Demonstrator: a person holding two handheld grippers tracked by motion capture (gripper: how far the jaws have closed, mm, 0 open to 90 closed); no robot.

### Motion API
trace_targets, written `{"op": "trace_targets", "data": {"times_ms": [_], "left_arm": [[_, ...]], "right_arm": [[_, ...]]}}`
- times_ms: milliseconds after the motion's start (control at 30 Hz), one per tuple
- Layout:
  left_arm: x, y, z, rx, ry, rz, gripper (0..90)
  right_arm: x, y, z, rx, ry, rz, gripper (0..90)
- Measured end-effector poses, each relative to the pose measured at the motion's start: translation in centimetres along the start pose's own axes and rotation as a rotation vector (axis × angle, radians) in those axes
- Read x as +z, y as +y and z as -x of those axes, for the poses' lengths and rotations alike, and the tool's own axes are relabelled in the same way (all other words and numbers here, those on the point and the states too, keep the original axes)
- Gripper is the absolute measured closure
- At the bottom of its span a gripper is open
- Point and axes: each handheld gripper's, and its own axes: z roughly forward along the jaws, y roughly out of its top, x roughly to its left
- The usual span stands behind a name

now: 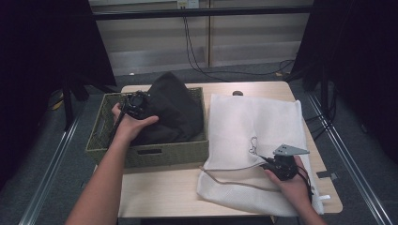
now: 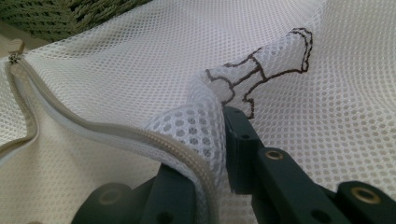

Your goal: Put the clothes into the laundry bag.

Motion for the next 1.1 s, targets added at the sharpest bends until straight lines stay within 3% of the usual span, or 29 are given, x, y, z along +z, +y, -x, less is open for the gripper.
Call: {"op": "trace_targets", "data": {"times_ms": [33,100,133,167,200,233,300,367,567,633,667,700,733,767,967,1000,1067,1100], "left_arm": [[0.0,0.0,0.0,0.000,0.000,0.000,0.0],[1.1,-0.6,-0.9,-0.081,-0.054,-0.044,0.0],[1.6,-1.0,-1.4,-0.110,-0.079,-0.085,0.0],[1.9,-1.1,-1.5,-0.130,-0.088,-0.093,0.0],[2.2,-1.1,-1.5,-0.109,-0.103,-0.103,0.0],[2.2,-1.1,-1.5,-0.109,-0.103,-0.103,0.0],[3.1,-1.3,-1.3,-0.103,-0.143,-0.140,0.0],[3.7,-1.5,-1.3,-0.128,-0.174,-0.182,0.0],[4.1,-1.3,-1.1,-0.119,-0.183,-0.240,5.2],[4.0,-1.3,-1.2,-0.118,-0.186,-0.242,16.2],[3.9,-1.3,-1.3,-0.114,-0.194,-0.240,16.2],[3.6,-1.2,-1.2,-0.128,-0.206,-0.227,24.9],[3.3,-1.3,-1.3,-0.156,-0.257,-0.231,49.6],[3.2,-1.3,-1.3,-0.145,-0.255,-0.231,53.8],[2.5,-1.0,-1.3,-0.149,-0.249,-0.220,61.6],[2.0,-1.0,-1.5,-0.160,-0.272,-0.176,62.7],[1.6,-1.0,-1.7,-0.170,-0.292,-0.154,64.5],[1.3,-1.0,-1.8,-0.196,-0.289,-0.105,65.5]], "right_arm": [[0.0,0.0,0.0,0.000,0.000,0.000,82.7],[0.0,0.0,0.0,0.000,0.001,0.001,82.4],[0.0,0.0,0.0,0.000,0.001,0.001,82.4],[0.1,0.0,0.1,-0.001,0.001,0.001,82.2],[0.1,0.0,0.1,0.001,0.001,-0.001,81.9],[0.1,0.0,0.1,0.001,0.001,-0.001,81.9],[0.2,-0.1,0.1,-0.001,0.001,-0.003,81.6],[0.2,-0.1,0.1,0.002,-0.001,-0.009,81.4],[0.3,-0.1,0.2,-0.002,0.001,-0.013,81.0],[0.3,-0.1,0.1,0.001,0.000,-0.011,81.0],[0.3,-0.1,0.1,0.001,-0.002,-0.012,81.0],[0.3,-0.1,0.1,0.000,-0.002,-0.012,81.0],[0.3,0.0,0.1,0.002,0.001,-0.017,81.0],[0.4,0.0,0.1,0.004,0.000,-0.018,81.1],[0.4,0.0,0.1,0.002,0.002,-0.017,81.0],[0.4,0.0,0.1,0.003,0.002,-0.017,81.0],[0.4,0.0,0.1,0.002,0.002,-0.017,81.0],[0.4,0.0,0.1,0.002,0.002,-0.017,81.0]]}}
